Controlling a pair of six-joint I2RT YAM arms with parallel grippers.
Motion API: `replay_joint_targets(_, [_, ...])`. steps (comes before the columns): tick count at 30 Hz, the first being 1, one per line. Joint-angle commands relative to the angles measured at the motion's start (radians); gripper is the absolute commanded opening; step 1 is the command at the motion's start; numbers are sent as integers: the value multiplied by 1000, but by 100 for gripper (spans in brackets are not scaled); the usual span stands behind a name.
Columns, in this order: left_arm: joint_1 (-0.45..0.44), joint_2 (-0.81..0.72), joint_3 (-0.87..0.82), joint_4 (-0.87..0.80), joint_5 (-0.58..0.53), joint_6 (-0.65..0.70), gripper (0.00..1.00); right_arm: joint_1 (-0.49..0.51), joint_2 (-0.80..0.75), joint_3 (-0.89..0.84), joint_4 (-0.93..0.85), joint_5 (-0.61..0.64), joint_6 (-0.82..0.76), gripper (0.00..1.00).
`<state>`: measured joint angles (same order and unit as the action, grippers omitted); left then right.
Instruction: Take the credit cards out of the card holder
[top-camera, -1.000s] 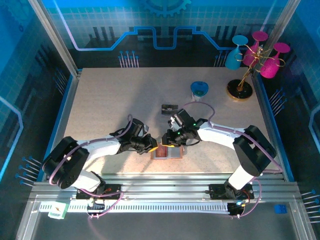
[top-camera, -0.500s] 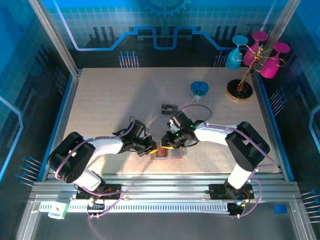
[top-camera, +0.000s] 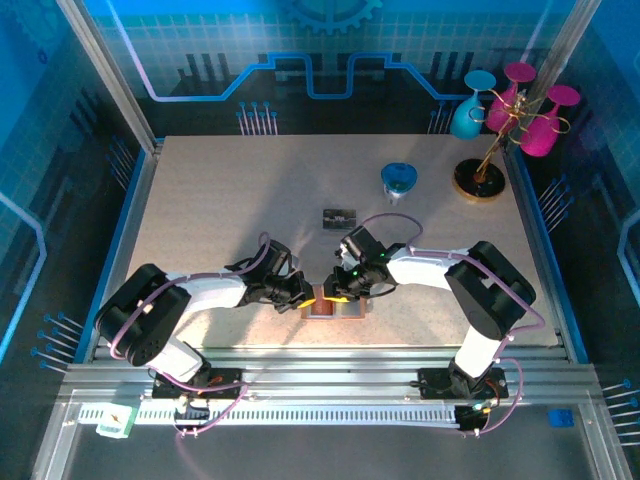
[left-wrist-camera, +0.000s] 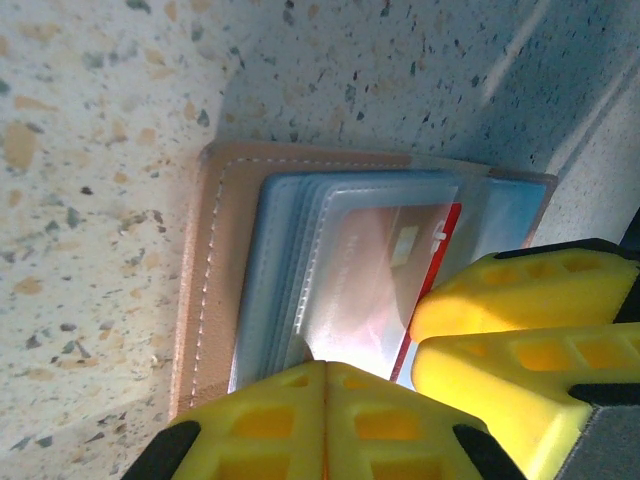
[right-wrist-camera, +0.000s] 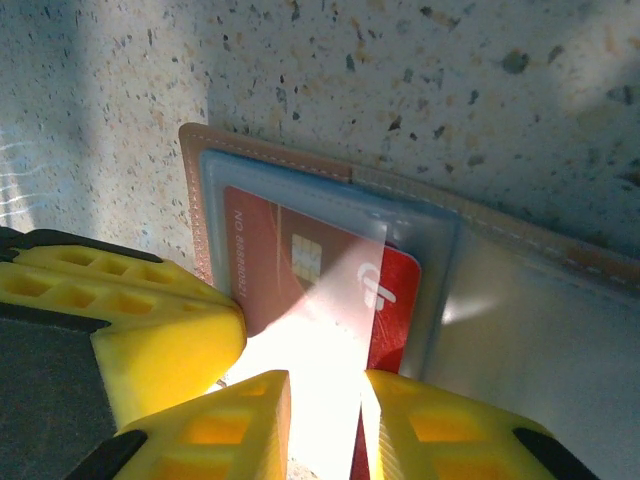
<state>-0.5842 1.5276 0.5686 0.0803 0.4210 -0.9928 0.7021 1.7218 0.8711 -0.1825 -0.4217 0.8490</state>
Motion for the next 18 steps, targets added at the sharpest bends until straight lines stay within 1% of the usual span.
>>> replay_joint_targets(1, [5, 20, 10, -35, 10, 16, 7, 14, 1, -4, -55, 27, -14, 26])
replay_joint_targets(12, [6, 19, 7, -36, 10, 15, 7, 13, -25, 2, -99, 52, -31, 26])
replay_joint_targets(13, [6, 19, 7, -35, 10, 16, 7, 13, -27, 27, -103, 54, -32, 26])
replay_joint_targets(18, [5, 19, 7, -35, 10, 16, 7, 13, -38, 34, -114, 63, -41, 26])
